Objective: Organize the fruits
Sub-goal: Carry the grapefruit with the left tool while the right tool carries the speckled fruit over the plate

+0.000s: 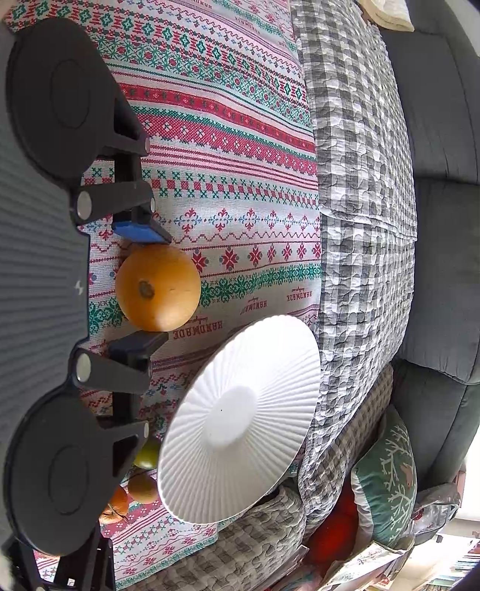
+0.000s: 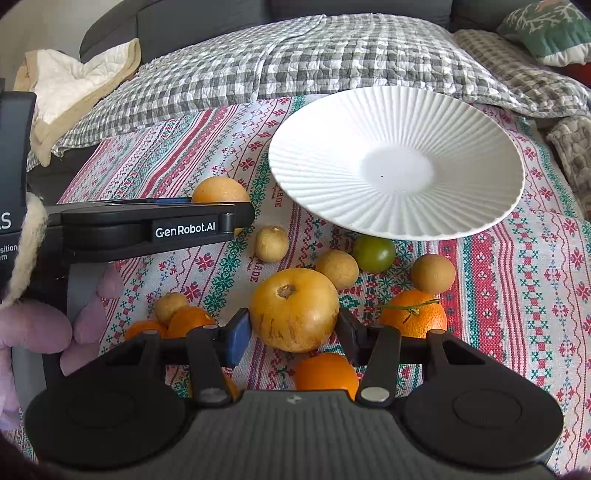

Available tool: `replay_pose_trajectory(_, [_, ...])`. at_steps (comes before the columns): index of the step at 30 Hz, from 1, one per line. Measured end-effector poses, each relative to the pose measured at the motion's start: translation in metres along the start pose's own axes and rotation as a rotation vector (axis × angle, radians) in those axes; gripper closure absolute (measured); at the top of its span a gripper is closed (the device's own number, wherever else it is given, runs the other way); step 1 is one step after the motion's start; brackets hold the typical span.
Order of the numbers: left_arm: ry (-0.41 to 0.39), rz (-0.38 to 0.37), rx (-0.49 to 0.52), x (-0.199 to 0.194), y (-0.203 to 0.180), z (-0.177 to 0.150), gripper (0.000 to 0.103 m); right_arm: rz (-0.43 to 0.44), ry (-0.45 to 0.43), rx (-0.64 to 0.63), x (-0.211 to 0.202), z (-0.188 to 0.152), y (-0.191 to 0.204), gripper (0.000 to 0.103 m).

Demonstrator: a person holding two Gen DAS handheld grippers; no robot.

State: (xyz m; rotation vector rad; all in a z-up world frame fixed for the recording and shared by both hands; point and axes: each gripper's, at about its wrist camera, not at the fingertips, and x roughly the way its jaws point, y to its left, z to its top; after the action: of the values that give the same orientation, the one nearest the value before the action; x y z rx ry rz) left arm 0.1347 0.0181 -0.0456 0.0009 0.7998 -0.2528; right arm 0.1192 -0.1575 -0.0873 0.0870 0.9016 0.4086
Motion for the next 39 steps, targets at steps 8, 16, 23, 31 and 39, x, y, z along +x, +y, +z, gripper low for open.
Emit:
replay_pose_trajectory(8, [0.021, 0.002, -0.016, -0.005, 0.003, 0.0, 0.062, 0.011, 0.01, 0.01, -0.005, 0.001, 0.006, 0.057])
replay_pose_trajectory(16, [0.02, -0.008, -0.019, -0.018, 0.006, -0.001, 0.062, 0.018, -0.014, 0.027, -0.022, 0.002, 0.002, 0.057])
replay_pose_trajectory(23, [0.007, -0.029, -0.035, -0.03, 0.005, 0.002, 0.062, 0.033, -0.05, 0.088, -0.04, 0.005, -0.017, 0.057])
replay_pose_trajectory(31, [-0.05, -0.073, -0.03, -0.05, -0.007, 0.007, 0.062, 0.05, -0.107, 0.188, -0.06, 0.005, -0.051, 0.057])
replay_pose_trajectory(39, [-0.048, -0.116, 0.0, -0.042, -0.034, 0.015, 0.062, 0.04, -0.157, 0.255, -0.071, 0.015, -0.074, 0.057])
